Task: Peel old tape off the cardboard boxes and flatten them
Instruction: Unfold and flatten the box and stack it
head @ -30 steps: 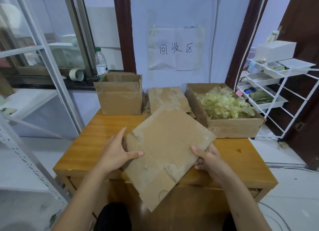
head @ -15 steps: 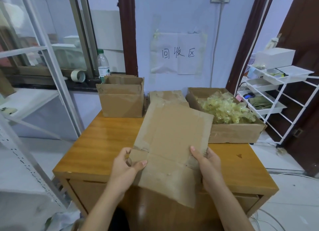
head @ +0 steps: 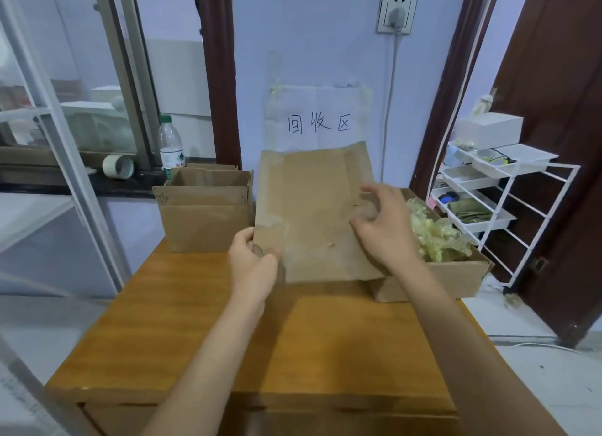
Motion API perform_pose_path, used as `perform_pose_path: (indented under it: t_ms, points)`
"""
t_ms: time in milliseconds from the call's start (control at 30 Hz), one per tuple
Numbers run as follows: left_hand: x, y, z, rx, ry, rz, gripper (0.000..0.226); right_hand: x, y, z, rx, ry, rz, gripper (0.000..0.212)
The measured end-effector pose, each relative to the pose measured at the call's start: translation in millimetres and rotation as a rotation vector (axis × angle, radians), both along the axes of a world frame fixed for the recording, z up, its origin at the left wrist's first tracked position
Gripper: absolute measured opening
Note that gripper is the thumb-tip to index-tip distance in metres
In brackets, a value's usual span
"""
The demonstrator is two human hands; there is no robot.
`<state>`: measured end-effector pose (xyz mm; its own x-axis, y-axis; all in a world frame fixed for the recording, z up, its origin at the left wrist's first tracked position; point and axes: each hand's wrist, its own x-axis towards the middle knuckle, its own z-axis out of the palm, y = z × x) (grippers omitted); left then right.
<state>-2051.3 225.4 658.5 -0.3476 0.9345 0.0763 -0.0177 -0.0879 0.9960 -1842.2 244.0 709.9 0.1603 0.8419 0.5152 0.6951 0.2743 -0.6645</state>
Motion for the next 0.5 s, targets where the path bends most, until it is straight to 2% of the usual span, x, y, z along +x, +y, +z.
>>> perform_pose_path:
  t_ms: [100,267,500]
  points:
    - [7,36,4,-0.001,0.025,0.011,0.038,0,50,12,-0.092,-0.173,-0.015,0.043]
    - [-4,82,-10,-0.117,0.064,-0.059,0.022,0,109,-7,-0.329,-0.290,0.007,0.043]
    - [-14,130,-25,-0.161,0.247,-0.092,0.021,-6,159,-43,-0.352,-0.313,-0.027,0.039]
